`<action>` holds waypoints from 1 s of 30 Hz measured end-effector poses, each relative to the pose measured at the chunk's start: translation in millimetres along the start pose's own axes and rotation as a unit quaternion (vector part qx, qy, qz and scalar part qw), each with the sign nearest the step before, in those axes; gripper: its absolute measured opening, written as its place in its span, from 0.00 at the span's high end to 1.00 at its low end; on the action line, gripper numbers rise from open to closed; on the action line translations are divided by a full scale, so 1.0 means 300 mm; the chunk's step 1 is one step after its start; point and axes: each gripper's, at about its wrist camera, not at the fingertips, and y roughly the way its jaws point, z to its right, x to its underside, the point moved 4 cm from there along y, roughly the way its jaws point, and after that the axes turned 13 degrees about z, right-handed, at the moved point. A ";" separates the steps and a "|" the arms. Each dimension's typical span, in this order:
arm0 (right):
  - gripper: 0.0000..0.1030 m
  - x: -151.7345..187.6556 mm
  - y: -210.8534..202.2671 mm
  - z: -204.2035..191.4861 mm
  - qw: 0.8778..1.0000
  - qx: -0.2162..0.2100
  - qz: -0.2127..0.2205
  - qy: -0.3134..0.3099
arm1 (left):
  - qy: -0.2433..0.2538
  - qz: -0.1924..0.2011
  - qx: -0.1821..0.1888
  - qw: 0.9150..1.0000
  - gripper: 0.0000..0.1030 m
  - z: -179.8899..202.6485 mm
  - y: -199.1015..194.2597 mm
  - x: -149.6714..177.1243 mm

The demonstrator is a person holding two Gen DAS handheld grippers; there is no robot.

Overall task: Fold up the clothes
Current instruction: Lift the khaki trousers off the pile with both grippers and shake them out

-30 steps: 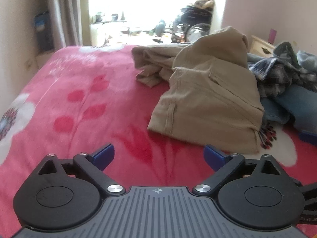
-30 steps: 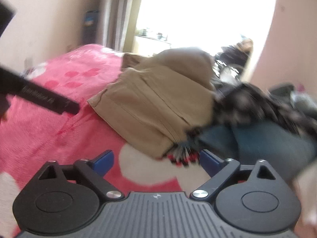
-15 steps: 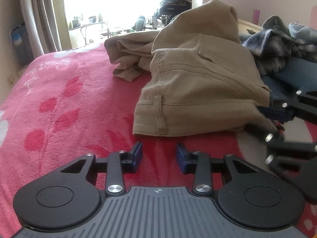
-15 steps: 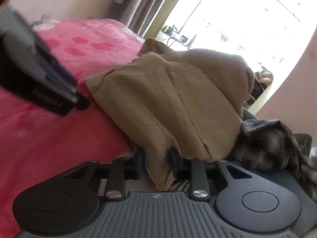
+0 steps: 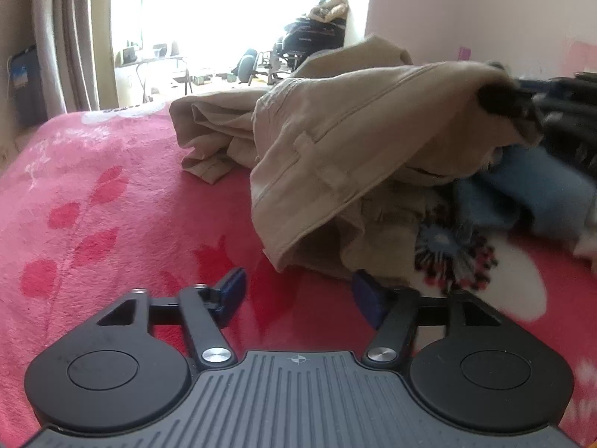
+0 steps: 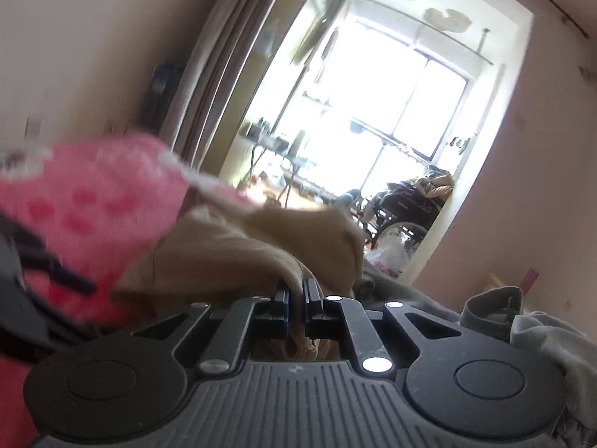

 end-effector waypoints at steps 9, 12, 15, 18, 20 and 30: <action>0.93 -0.126 -0.065 0.090 0.998 0.010 0.053 0.034 | -0.032 0.040 -0.003 0.999 0.20 0.044 0.072 -0.039; 0.93 -0.149 -0.095 0.126 0.997 0.019 0.069 0.034 | -0.059 0.054 0.002 0.997 0.21 0.048 0.060 -0.054; 0.93 -0.161 -0.116 0.163 0.996 0.026 0.080 0.039 | -0.069 0.057 0.028 0.996 0.20 0.077 0.041 -0.056; 0.93 -0.151 -0.116 0.183 0.995 0.031 0.087 0.042 | -0.036 0.049 0.032 0.998 0.20 0.126 0.061 -0.042; 0.93 -0.138 -0.105 0.189 0.995 0.032 0.086 0.045 | -0.038 0.047 0.031 0.998 0.21 0.137 0.084 -0.037; 0.93 -0.059 -0.074 0.202 0.995 0.054 0.085 0.024 | -0.042 0.058 0.018 0.997 0.95 0.116 0.048 -0.077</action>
